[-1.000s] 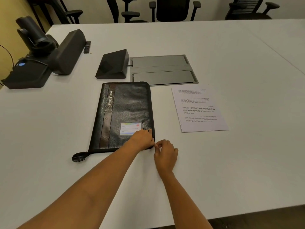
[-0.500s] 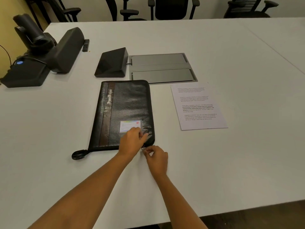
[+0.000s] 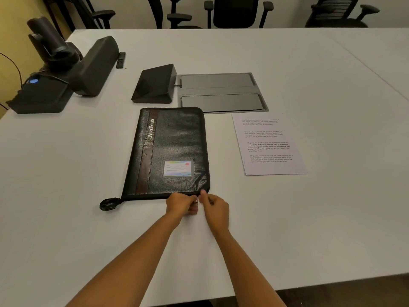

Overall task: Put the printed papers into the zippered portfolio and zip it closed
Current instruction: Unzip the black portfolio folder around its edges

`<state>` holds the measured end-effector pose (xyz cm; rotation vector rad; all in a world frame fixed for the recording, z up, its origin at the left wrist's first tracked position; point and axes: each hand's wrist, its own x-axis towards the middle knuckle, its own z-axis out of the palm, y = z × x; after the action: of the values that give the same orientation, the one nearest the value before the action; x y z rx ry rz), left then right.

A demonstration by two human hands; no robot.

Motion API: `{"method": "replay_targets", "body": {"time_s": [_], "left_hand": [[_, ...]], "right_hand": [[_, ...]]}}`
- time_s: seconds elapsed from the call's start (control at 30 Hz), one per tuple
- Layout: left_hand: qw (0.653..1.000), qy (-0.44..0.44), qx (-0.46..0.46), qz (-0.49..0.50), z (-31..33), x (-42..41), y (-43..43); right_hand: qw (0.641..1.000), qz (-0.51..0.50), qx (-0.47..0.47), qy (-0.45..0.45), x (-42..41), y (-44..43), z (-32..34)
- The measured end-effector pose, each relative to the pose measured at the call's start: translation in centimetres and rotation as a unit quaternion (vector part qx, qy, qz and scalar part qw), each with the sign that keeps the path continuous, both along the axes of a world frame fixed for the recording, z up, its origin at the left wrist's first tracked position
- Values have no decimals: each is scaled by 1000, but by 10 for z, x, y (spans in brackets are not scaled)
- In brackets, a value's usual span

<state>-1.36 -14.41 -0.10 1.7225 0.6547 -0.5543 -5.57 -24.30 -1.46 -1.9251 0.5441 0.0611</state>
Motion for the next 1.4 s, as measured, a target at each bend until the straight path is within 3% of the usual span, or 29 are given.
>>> {"method": "replay_targets", "body": {"time_s": [0.07,0.2,0.4,0.5,0.63,0.73,0.87,1.0,1.07,1.27,1.4], "left_hand": [[1000,-14,4,2,-2,-1,-1],[996,-68,52,-29,-8,-6,0],[973,-139,147,-111,-9,-7,9],[941,-176,227,-178,-5,-7,15],[869,-229,328,-291,1,-6,22],[852,-248,349,-301,-4,-7,26],[869,-248,339,-260,-8,-11,24],[926,-205,278,-149,-8,-14,10],[939,-191,258,-127,-9,-16,-1],[942,-208,256,-65,-14,-20,18],[927,-248,267,-88,-18,-23,38]], "right_hand": [[998,-26,30,47,14,-3,6],[993,16,33,113,34,-9,10],[991,-3,17,130,42,-7,6],[991,-12,18,129,42,-7,7],[991,-19,14,131,42,-7,8],[991,-19,8,135,41,-6,6],[991,-20,2,133,40,-5,3],[990,-15,23,140,42,-6,5],[988,-15,62,139,43,-6,7],[983,-106,126,79,56,-24,20],[985,-66,128,94,58,-37,17]]}}
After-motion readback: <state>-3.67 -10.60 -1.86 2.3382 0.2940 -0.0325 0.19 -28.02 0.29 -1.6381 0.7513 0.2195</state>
